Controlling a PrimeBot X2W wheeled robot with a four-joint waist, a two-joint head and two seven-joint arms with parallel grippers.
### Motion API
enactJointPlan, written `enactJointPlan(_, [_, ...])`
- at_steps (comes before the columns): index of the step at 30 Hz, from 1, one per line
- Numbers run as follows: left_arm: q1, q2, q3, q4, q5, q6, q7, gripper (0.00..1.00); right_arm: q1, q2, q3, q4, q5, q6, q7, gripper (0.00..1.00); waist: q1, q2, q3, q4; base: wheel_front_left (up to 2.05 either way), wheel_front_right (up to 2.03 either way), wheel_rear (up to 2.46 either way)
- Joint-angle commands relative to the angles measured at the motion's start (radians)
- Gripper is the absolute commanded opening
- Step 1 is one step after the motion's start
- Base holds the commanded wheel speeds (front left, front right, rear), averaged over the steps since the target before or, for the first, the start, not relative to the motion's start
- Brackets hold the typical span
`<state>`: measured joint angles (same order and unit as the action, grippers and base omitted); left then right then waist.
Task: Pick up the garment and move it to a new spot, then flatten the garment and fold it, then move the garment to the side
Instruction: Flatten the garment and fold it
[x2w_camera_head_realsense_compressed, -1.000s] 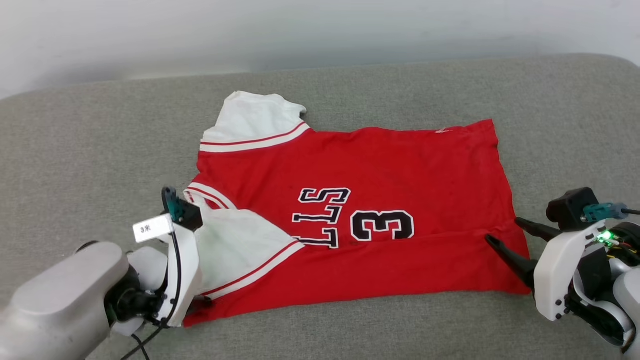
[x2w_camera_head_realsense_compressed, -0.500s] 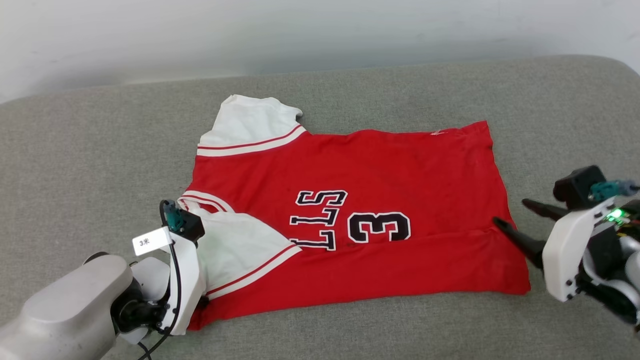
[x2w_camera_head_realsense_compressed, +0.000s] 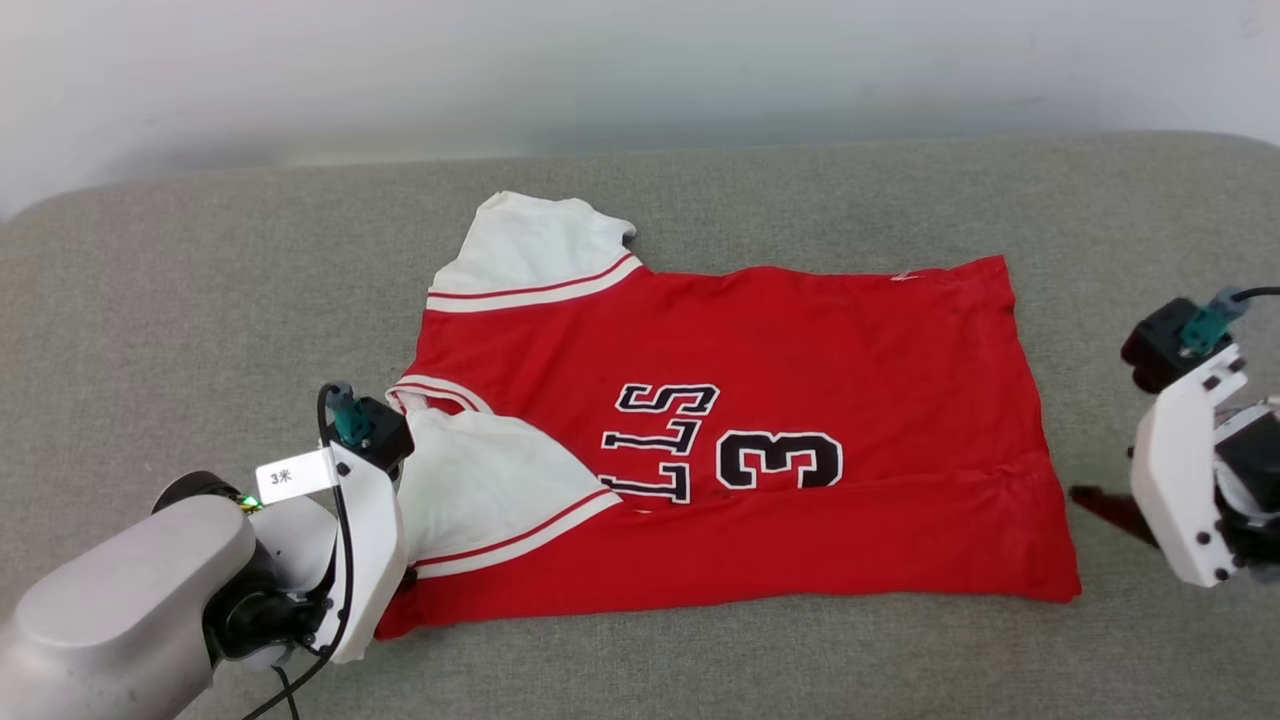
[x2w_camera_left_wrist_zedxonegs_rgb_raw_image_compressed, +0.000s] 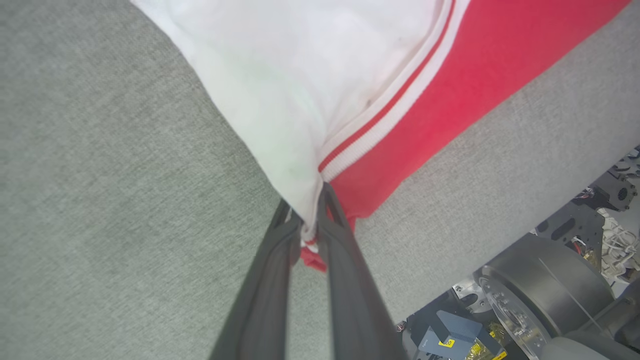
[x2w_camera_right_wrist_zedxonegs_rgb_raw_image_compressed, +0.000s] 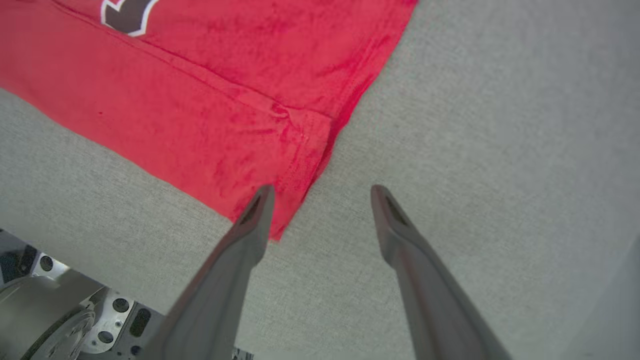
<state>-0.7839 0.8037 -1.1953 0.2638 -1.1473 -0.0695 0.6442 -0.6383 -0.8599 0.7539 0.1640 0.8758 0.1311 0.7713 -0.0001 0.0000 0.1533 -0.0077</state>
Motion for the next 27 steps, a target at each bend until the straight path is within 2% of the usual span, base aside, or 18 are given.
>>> enactJointPlan(1, [-0.005,0.002,0.0,-0.009,0.008,0.009,-0.006,0.0,-0.012,0.025,0.008,0.022,0.008,-0.001,0.018,1.0,0.0001,0.0,0.011,0.006,0.0,0.0,0.0])
enactJointPlan(4, [-0.009,-0.006,-0.003,-0.027,0.019,0.014,-0.01,0.0,0.001,0.074,0.016,0.09,0.003,-0.001,0.029,1.0,0.0001,0.0,0.029,0.014,0.0,0.0,0.0])
enactJointPlan(9, [-0.02,-0.02,-0.006,-0.035,0.03,0.017,-0.016,0.0,0.043,0.169,0.021,0.228,-0.007,-0.001,-0.013,1.0,0.0001,0.0,0.054,0.029,0.0,0.0,0.0])
enactJointPlan(13, [-0.021,-0.028,-0.007,-0.03,0.036,0.011,-0.023,0.0,0.101,0.24,0.069,0.317,0.0,0.0,-0.036,1.0,0.0001,0.0,0.065,0.033,0.0,0.0,0.0])
enactJointPlan(18, [-0.002,-0.032,-0.007,-0.018,0.029,0.008,-0.04,0.0,0.126,0.282,0.118,0.354,0.026,0.002,-0.084,1.0,0.0001,0.0,0.072,0.029,0.0,0.0,0.0])
enactJointPlan(19, [0.003,-0.031,-0.008,-0.014,0.028,0.007,-0.043,0.0,0.117,0.279,0.121,0.353,0.03,0.002,-0.101,0.24,0.0001,0.0,0.071,0.026,0.0,0.0,0.0])
enactJointPlan(20, [0.007,-0.03,-0.008,-0.011,0.027,0.006,-0.046,0.0,0.106,0.272,0.121,0.35,0.032,0.002,-0.121,0.0,0.0001,0.0,0.068,0.024,0.0,0.0,0.0])
enactJointPlan(27, [0.048,-0.001,-0.001,-0.013,0.004,-0.001,-0.078,0.0,0.054,0.162,0.127,0.27,0.052,0.0,-0.226,0.0,0.0001,0.0,0.008,0.014,0.0,0.0,0.0])
